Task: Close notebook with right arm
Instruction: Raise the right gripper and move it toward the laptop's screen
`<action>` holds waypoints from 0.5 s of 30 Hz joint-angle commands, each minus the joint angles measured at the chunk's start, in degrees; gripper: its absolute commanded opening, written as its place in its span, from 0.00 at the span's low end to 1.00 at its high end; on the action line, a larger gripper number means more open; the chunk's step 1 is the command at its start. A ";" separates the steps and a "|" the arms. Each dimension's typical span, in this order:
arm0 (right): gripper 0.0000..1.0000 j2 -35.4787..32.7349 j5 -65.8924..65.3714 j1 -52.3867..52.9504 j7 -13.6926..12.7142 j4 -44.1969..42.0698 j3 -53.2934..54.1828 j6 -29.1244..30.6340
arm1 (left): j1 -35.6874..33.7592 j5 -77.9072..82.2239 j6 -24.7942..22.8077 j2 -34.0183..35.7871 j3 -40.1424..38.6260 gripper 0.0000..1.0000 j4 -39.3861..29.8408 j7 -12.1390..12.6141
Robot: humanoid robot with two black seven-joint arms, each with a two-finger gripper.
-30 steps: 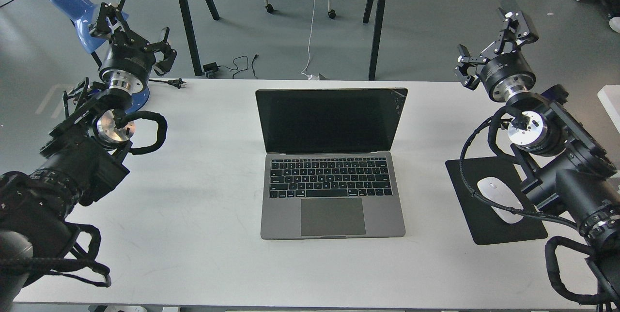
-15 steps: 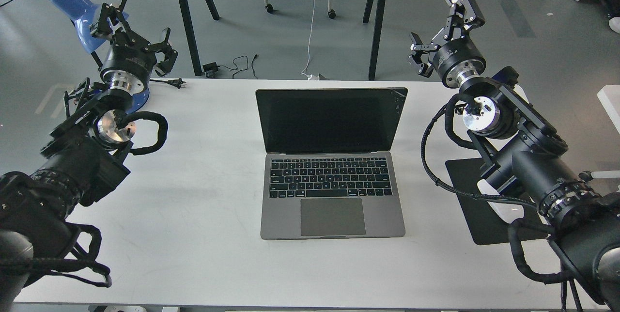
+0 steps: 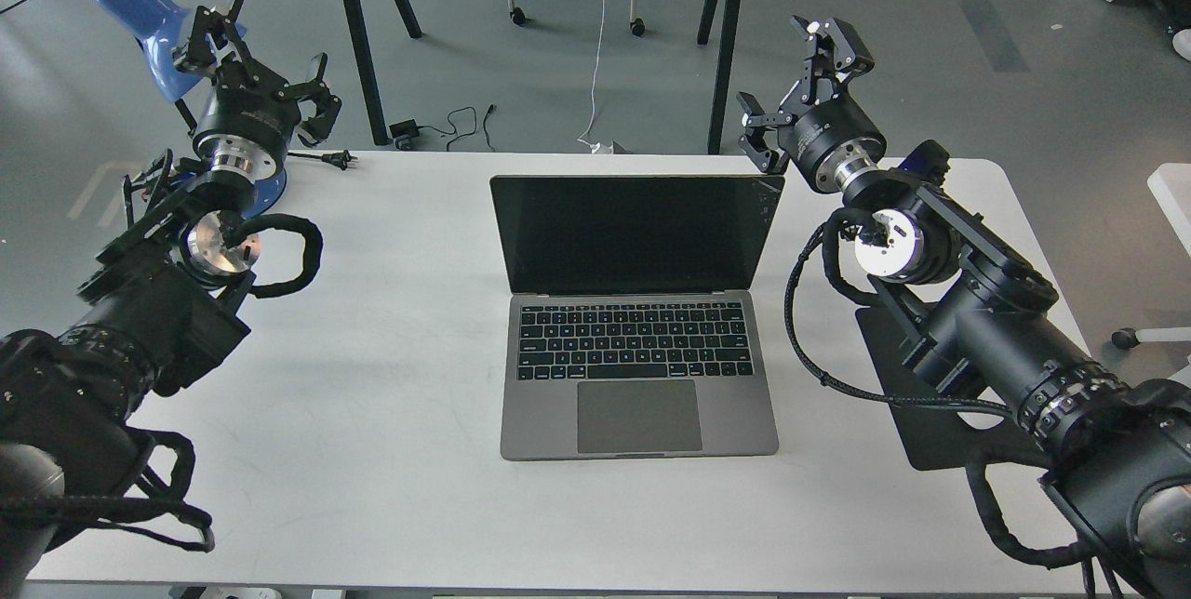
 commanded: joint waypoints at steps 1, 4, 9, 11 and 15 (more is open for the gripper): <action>1.00 -2.94 0.00 -2.60 -0.44 4.75 -1.79 -0.54 | -0.02 0.00 0.00 0.00 0.00 1.00 0.00 0.00; 1.00 -4.18 0.00 -5.05 -0.62 8.35 -1.79 -0.81 | 0.07 0.00 0.00 0.00 0.00 1.00 0.00 0.00; 1.00 -6.90 0.00 -8.31 -0.71 14.50 -1.88 -1.95 | -0.02 0.00 0.00 -0.08 0.00 1.00 0.00 0.00; 1.00 -7.96 0.00 -9.80 -0.79 16.96 -2.05 -1.95 | 0.07 0.00 0.00 -0.08 0.09 1.00 0.00 0.00; 1.00 -10.24 0.00 -13.14 -0.79 21.44 -3.71 -1.86 | 0.07 0.00 0.00 -0.08 0.00 1.00 0.00 0.00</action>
